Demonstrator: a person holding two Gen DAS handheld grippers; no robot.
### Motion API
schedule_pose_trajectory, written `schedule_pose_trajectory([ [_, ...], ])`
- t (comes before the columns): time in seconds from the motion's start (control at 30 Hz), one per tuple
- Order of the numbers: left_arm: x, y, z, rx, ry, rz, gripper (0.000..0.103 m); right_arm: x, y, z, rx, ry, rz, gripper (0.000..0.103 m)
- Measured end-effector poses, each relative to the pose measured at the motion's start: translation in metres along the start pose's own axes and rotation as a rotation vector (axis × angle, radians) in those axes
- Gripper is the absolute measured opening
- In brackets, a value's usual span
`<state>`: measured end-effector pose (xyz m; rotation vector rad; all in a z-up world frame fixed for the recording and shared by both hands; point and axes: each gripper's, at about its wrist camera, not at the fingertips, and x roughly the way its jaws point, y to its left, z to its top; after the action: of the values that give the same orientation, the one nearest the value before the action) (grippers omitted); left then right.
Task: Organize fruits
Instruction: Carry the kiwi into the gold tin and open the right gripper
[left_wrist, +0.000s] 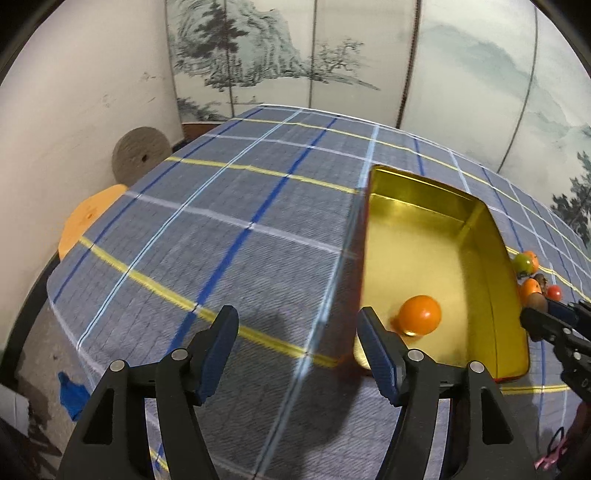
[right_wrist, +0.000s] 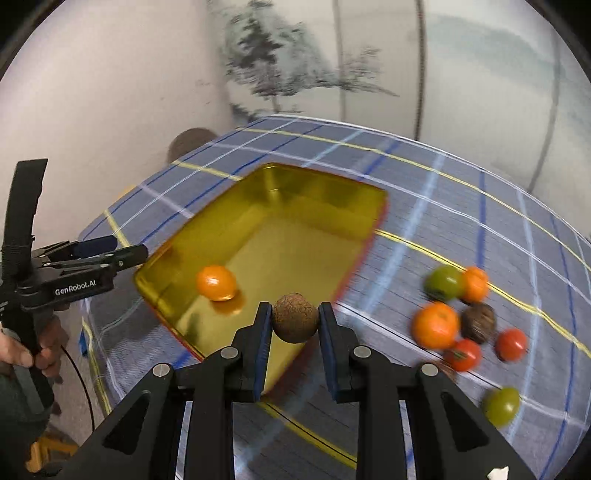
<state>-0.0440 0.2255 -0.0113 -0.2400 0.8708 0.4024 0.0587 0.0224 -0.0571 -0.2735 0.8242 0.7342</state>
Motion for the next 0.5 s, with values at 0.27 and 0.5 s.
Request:
schedule_pose_trajectory([
  [0.27,0.003,0.016,-0.006,-0.032,0.027,0.028,0.068,0.034,0.029,0.007,-0.065,0.067,0.027,0.023],
  [0.5,0.007,0.021,-0.011,-0.039,0.047,0.032,0.068,0.052,0.037,0.008,-0.079,0.112,0.011,0.023],
])
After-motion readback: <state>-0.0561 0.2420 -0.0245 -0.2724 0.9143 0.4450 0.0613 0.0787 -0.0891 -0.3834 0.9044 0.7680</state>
